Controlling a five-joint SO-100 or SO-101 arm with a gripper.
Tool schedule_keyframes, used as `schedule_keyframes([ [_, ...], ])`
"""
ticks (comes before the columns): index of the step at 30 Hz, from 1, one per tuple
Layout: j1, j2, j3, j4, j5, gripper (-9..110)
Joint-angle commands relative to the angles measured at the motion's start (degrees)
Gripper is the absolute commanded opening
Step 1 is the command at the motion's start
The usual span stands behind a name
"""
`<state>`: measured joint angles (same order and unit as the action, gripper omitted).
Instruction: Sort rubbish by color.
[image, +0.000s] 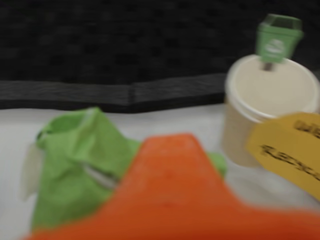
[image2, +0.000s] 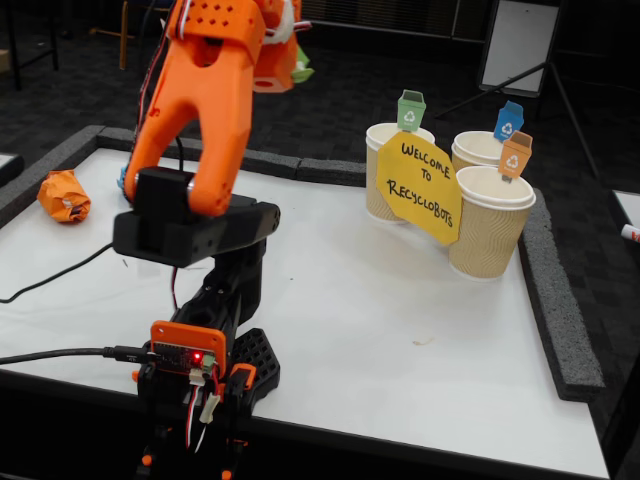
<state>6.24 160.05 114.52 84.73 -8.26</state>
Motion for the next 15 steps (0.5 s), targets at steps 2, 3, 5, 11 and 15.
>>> schedule_keyframes([
  [2,8.7,1.67,-8.09,0.53,-1.49,0],
  [3,10.02,1.67,-8.61,0.88,-1.49,0],
  [5,12.39,1.67,-9.93,1.67,-1.49,0],
  [11,19.42,1.67,-13.36,2.9,-1.49,0],
  [15,23.82,1.67,-14.33,3.08,-1.49,0],
])
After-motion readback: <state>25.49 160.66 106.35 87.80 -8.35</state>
